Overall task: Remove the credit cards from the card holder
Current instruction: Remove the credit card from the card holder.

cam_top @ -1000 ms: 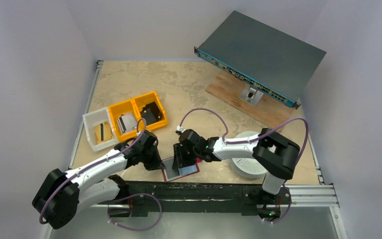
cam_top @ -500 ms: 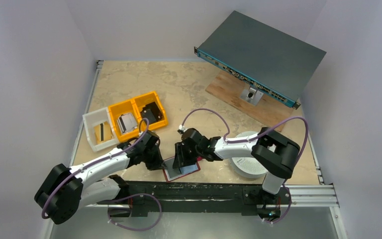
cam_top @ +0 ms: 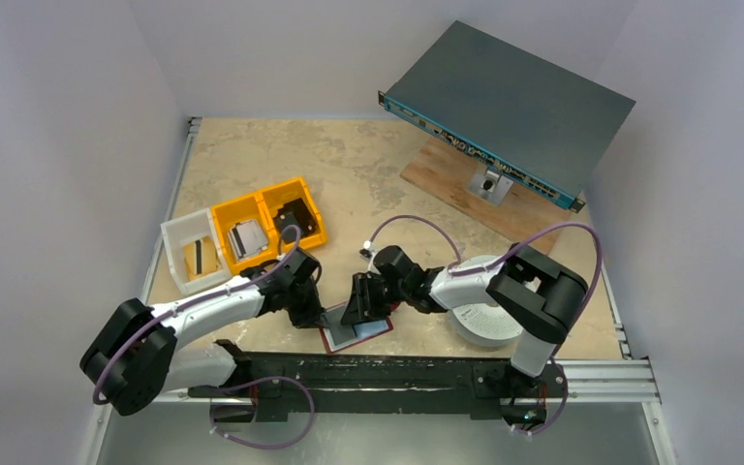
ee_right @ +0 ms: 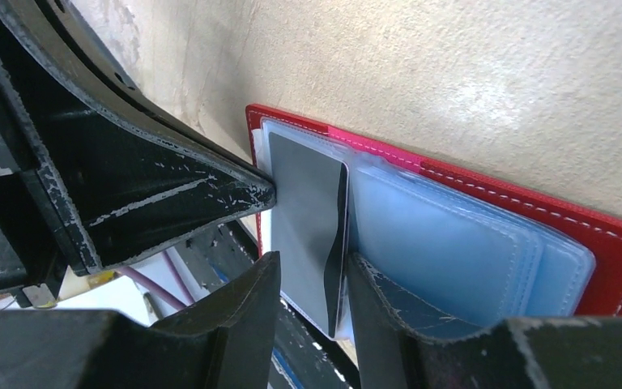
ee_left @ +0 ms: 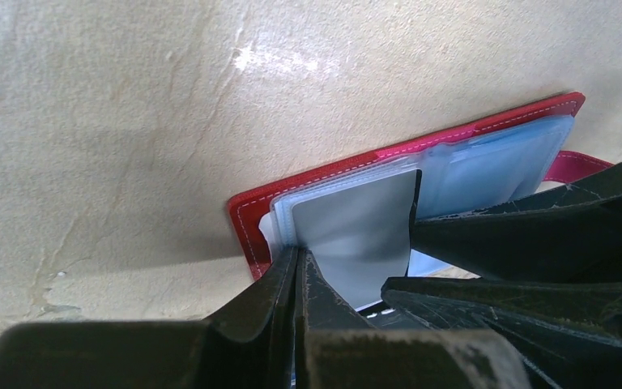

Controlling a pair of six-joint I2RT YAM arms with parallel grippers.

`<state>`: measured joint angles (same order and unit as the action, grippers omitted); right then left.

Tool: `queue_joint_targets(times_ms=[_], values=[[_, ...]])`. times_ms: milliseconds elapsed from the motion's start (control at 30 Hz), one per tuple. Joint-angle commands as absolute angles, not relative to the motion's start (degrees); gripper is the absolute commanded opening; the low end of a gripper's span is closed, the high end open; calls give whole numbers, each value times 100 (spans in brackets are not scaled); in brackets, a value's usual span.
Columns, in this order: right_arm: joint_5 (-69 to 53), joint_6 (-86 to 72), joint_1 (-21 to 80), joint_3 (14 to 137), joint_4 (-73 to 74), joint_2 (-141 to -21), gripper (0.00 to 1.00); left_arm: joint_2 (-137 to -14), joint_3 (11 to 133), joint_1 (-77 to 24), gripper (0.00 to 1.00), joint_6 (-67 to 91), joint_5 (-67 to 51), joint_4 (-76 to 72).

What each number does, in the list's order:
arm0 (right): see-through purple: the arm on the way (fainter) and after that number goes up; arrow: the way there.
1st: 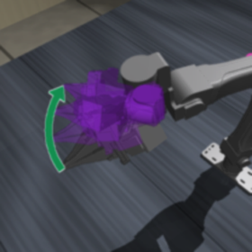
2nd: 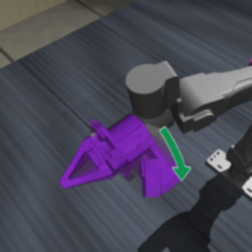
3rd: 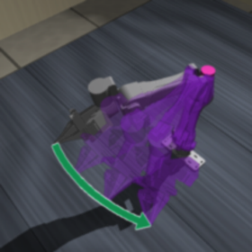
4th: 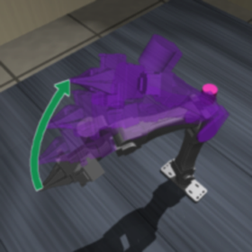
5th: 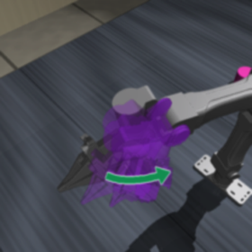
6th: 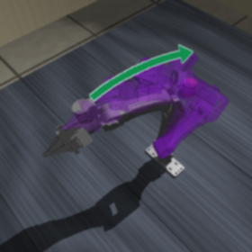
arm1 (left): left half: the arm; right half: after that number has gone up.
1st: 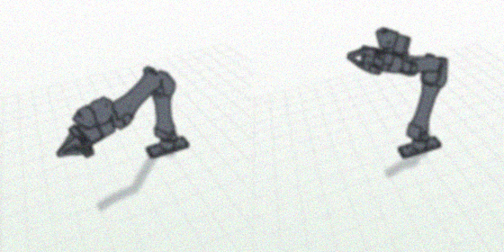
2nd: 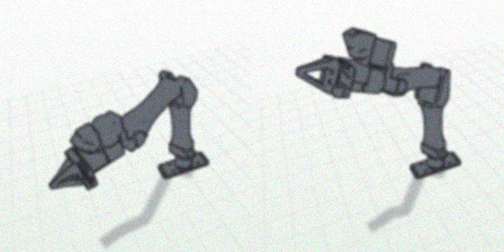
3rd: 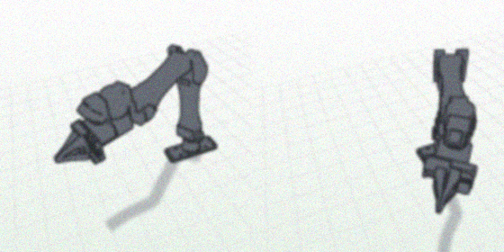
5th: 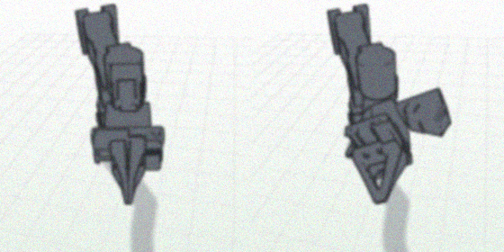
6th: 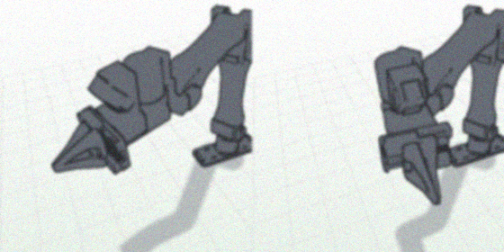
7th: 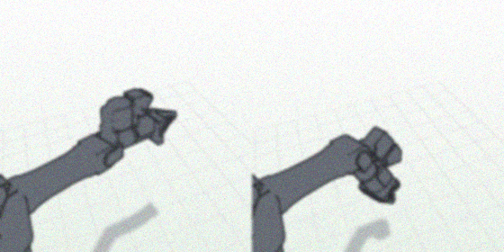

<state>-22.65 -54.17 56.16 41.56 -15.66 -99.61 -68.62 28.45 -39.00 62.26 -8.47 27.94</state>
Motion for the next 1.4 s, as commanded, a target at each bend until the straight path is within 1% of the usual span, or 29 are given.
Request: queue_joint_targets(times_ms=[0,167,333,467,567,700,1100,1300,1367], values=[[-2558,-5653,5442,3713,-2362,-9918,37,-7223,2831,-4010,0,6406,-508,2700],[-3031,-6085,5226,3341,-3306,-10002,37,-7329,2881,-4008,0,6405,-484,2739],[-3223,-6340,5106,3127,-3829,-10068,36,-7348,2881,-4012,0,6403,-443,2760],[-3277,-6413,5047,3048,-3975,-10042,32,-7333,2849,-4001,0,6400,-426,2785],[-3286,-6461,5036,3023,-4051,-10016,27,-7331,2852,-4002,0,6392,-419,2794],[-3336,-6508,5031,3001,-4140,-10024,21,-7331,2842,-3991,0,6381,-421,2794],[-3546,-6733,5041,2993,-4678,-10371,14,-7311,2847,-3995,0,6352,-501,2690],[-3614,-6752,5100,3086,-4738,-10472,16,-7284,2865,-3999,0,6305,-592,2567],[-3580,-6802,5124,3107,-4778,-10507,14,-7292,2887,-3999,0,6292,-595,2580]])
